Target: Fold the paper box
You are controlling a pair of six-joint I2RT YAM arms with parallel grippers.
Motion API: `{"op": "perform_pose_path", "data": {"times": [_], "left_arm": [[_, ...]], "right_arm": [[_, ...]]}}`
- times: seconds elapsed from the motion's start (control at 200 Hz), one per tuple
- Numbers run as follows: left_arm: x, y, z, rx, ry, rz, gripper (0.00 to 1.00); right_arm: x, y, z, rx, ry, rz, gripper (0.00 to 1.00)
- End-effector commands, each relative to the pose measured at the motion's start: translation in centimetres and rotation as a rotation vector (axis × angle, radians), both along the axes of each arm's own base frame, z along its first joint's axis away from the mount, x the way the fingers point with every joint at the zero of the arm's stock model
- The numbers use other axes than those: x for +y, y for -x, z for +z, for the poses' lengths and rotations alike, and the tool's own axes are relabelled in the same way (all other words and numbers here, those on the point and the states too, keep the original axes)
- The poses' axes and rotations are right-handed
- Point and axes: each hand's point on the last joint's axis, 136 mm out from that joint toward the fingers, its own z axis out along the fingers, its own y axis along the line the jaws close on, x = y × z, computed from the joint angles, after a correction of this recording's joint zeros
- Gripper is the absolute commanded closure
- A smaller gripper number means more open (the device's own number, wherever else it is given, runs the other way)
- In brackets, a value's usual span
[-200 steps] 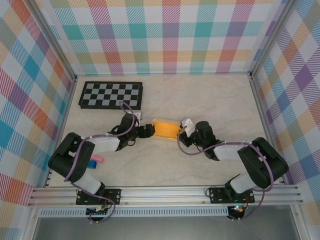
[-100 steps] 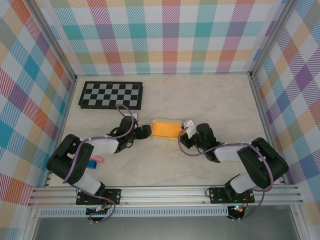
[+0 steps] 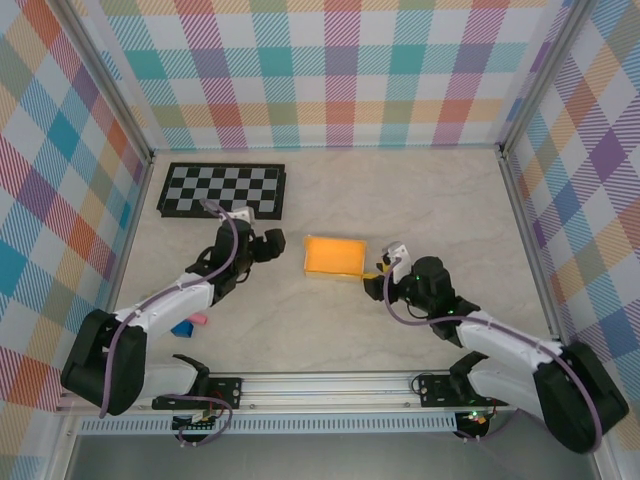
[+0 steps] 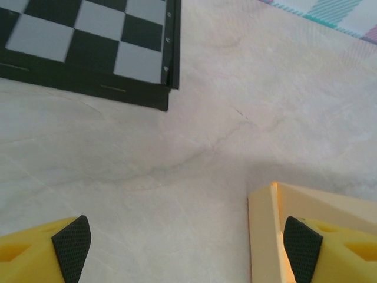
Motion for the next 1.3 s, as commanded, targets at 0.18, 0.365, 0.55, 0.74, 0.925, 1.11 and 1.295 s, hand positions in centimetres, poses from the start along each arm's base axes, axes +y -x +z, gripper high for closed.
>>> {"op": "perform_pose_path", "data": {"times": [0.18,0.365,0.55,0.74,0.925,1.11,1.295], "left_arm": [[-1.5,-1.5,4.0,0.078,-0.044,-0.111,0.07],[-4.0,-2.1,2.5,0.205,-0.015,-0.207,0.01],[-5.9,-3.6,0.6,0.27,0.008,-0.266,0.04],[-6.1,-3.0,-2.4,0.317,-0.047,-0.284,0.05],[-5.9,-2.1,-3.8,0.336,-0.078,-0.309,0.05],[-5.7,-1.1,-5.4,0.371,-0.101,-0.314,0.05],[-5.5,0.1,-7.3,0.414,-0.118,-0.31,0.05]], "right_arm": [[-4.9,-1.3,5.1,0.395,-0.219,-0.311,0.18],[-3.4,-4.0,6.4,0.72,-0.445,-0.257,0.0],[-2.1,-6.7,6.0,0.84,-0.412,-0.231,0.06],[-0.8,-8.0,3.1,0.94,-0.39,-0.205,0.14],[0.9,-7.3,0.7,1.015,-0.337,-0.168,0.2],[0.3,-6.3,-1.6,1.042,-0.273,-0.205,0.27],[0.0,-5.9,-3.4,1.063,-0.25,-0.224,0.32]]}}
